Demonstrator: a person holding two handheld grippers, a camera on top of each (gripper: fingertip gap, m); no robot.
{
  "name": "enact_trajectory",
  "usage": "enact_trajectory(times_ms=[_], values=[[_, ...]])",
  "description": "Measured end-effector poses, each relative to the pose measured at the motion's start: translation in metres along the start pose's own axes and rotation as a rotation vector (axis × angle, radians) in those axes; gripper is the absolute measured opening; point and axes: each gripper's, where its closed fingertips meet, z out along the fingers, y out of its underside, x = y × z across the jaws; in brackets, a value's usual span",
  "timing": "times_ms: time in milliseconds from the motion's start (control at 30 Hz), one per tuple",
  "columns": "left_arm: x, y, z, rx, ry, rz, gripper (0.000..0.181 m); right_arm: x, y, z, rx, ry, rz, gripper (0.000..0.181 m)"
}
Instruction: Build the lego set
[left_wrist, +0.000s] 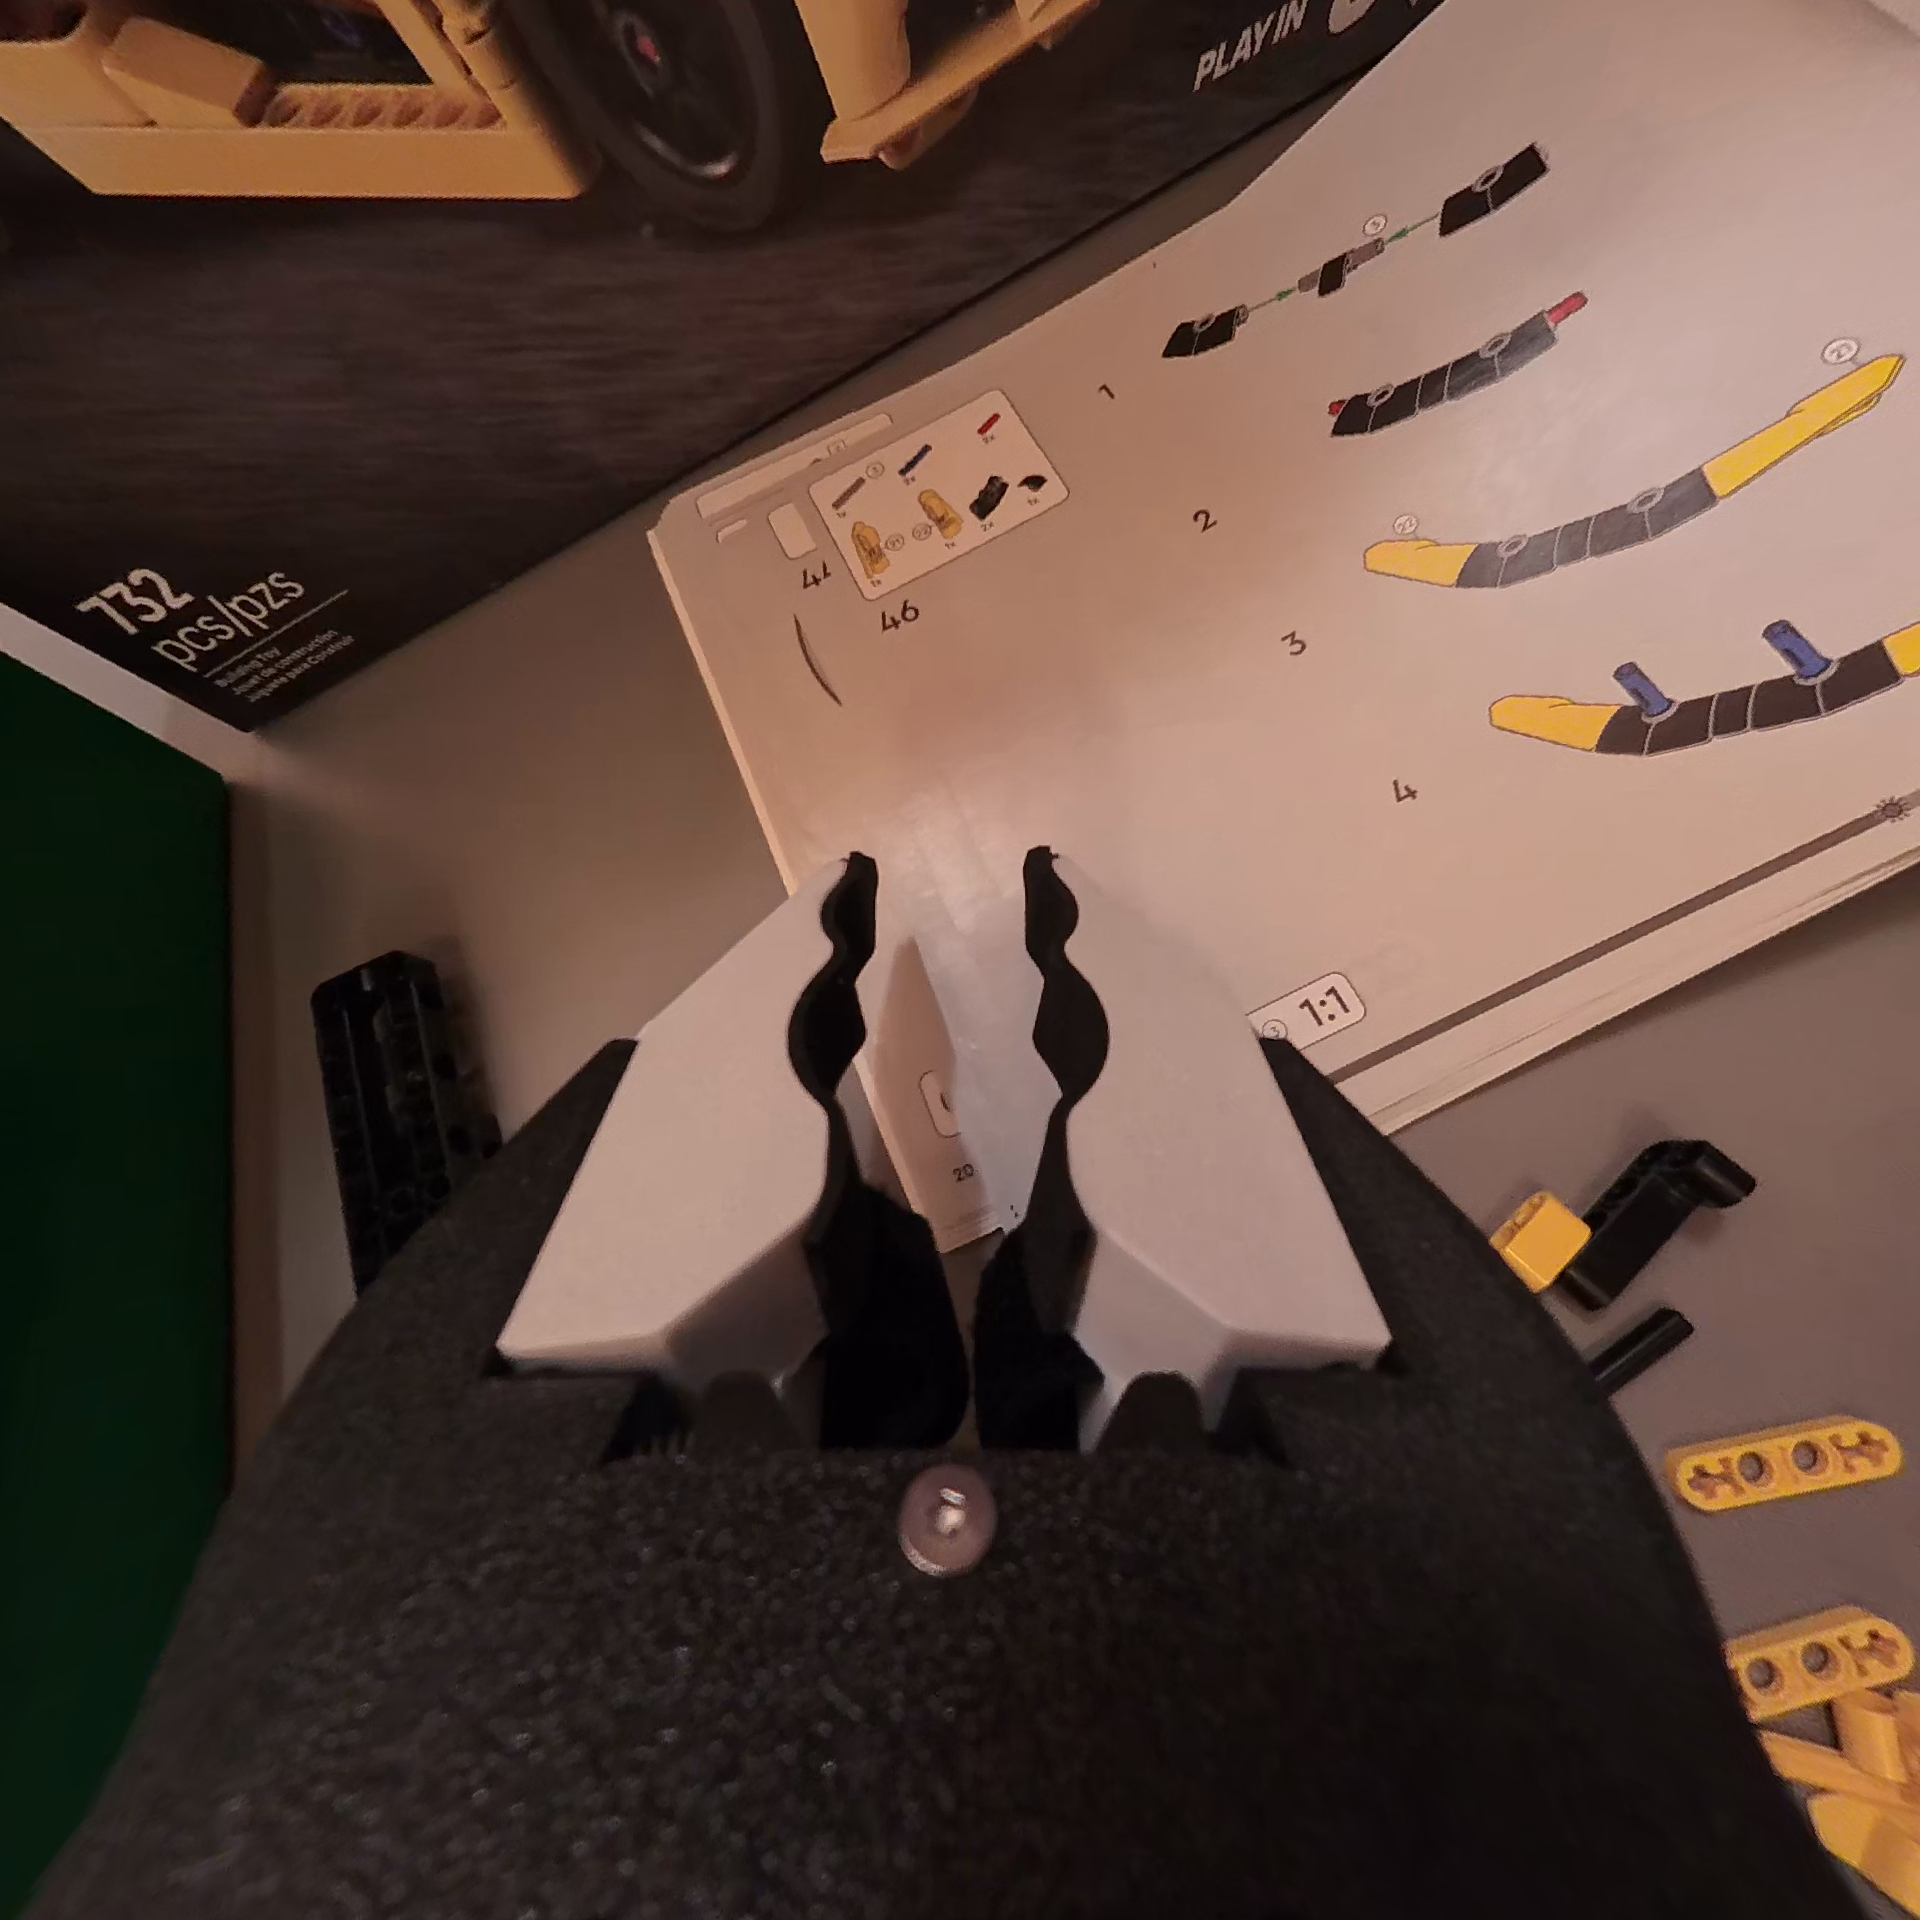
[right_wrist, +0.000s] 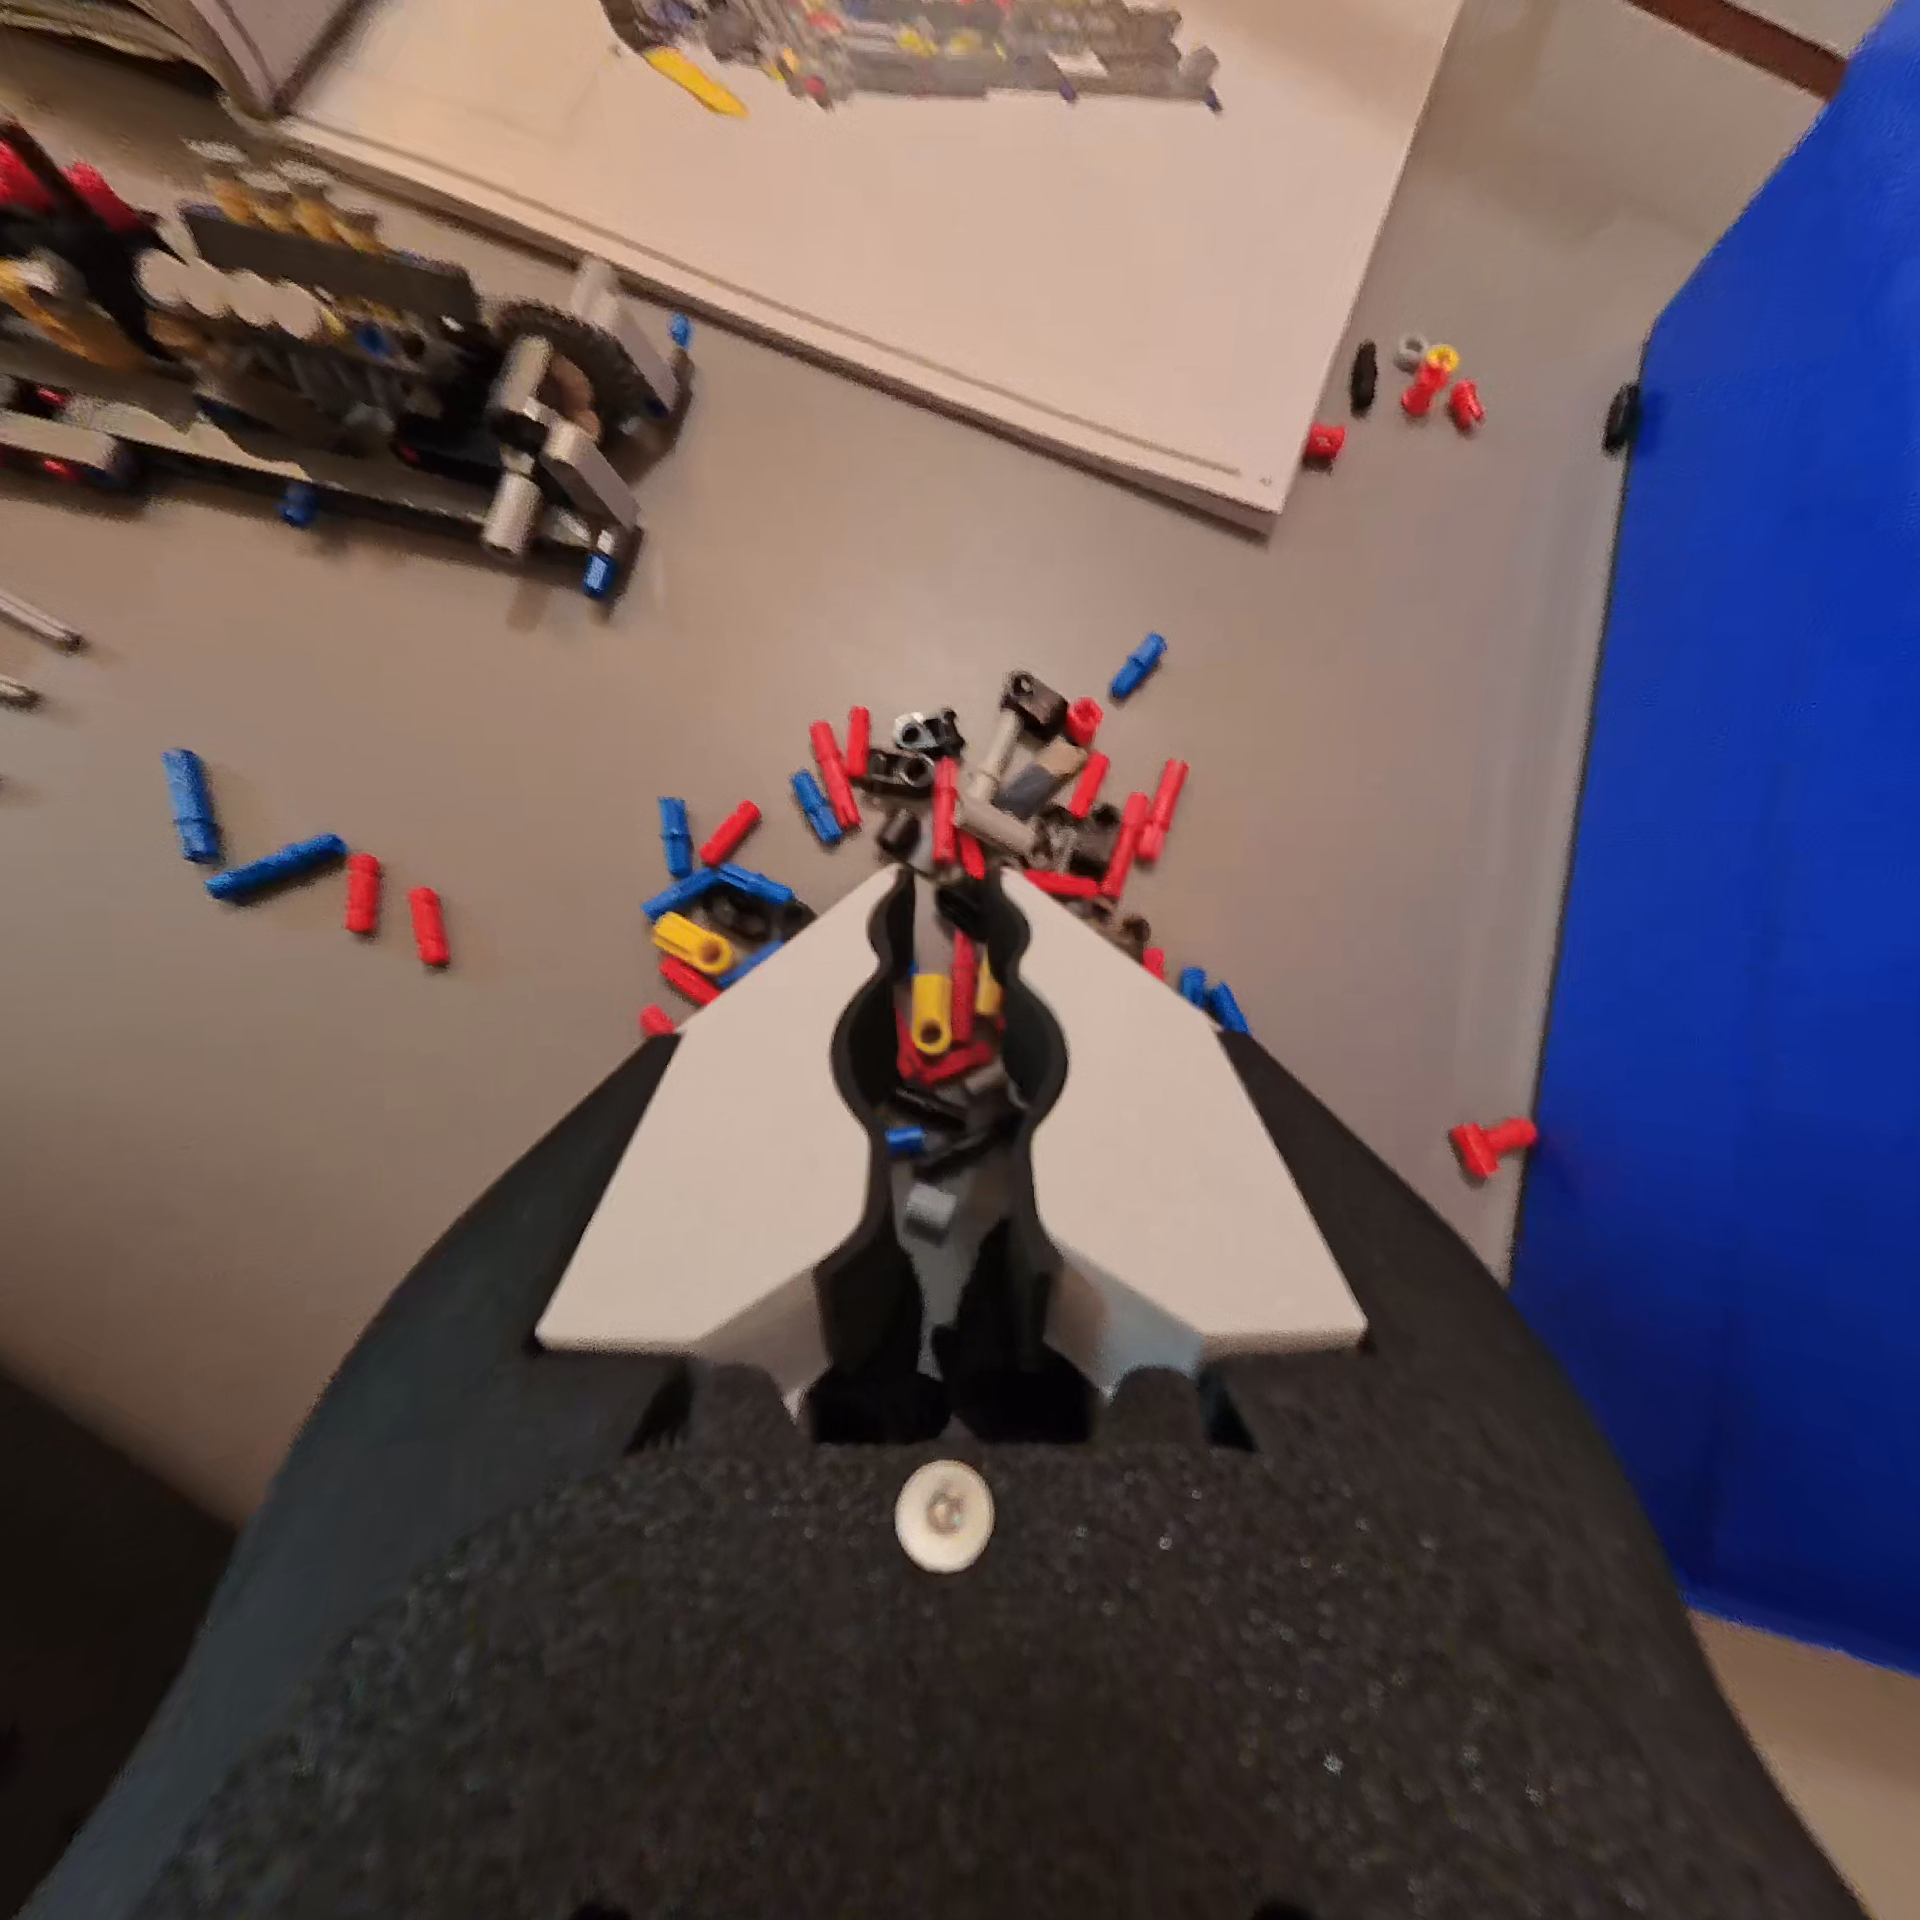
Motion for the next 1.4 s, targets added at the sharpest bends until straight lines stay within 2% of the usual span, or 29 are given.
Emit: enact_trajectory(times_ms=[167, 367, 633, 733, 867, 1000, 1100, 1200, 1300, 1400], values=[[-0.001, 0.001, 0.0, -0.001, -0.003, 0.001, 0.027, -0.013, -0.004, 0.011, -0.021, -0.043, -0.039, 0.012], [-0.001, 0.001, -0.001, -0.002, -0.003, 0.006, 0.027, -0.011, 0.001, 0.021, -0.053, -0.034, -0.057, 0.011], [0.0, 0.001, 0.0, -0.003, -0.004, 0.009, 0.027, -0.011, -0.001, 0.016, -0.031, -0.021, -0.071, 0.006], [-0.001, 0.0, -0.001, 0.003, -0.004, 0.007, 0.027, -0.02, -0.012, 0.007, 0.04, -0.088, -0.009, 0.006], [-0.001, -0.002, -0.002, 0.017, -0.004, 0.007, 0.026, -0.061, -0.028, -0.003, 0.115, -0.277, -0.003, 0.006], [-0.002, -0.005, -0.006, 0.044, -0.007, 0.009, 0.025, -0.13, -0.016, 0.0, 0.06, -0.409, -0.297, 0.006], [0.006, -0.01, -0.01, 0.074, 0.047, -0.041, 0.024, -0.171, -0.021, -0.003, 0.062, -0.515, -0.317, 0.006], [0.013, -0.016, -0.014, 0.105, 0.103, -0.091, 0.023, -0.188, -0.022, 0.0, 0.052, -0.503, -0.375, 0.007], [0.013, -0.017, -0.017, 0.122, 0.121, -0.114, 0.023, -0.185, -0.009, 0.004, -0.008, -0.448, -0.445, 0.007], [0.007, -0.018, -0.021, 0.144, 0.101, -0.126, 0.022, -0.185, 0.004, 0.001, -0.039, -0.472, -0.405, 0.007]])
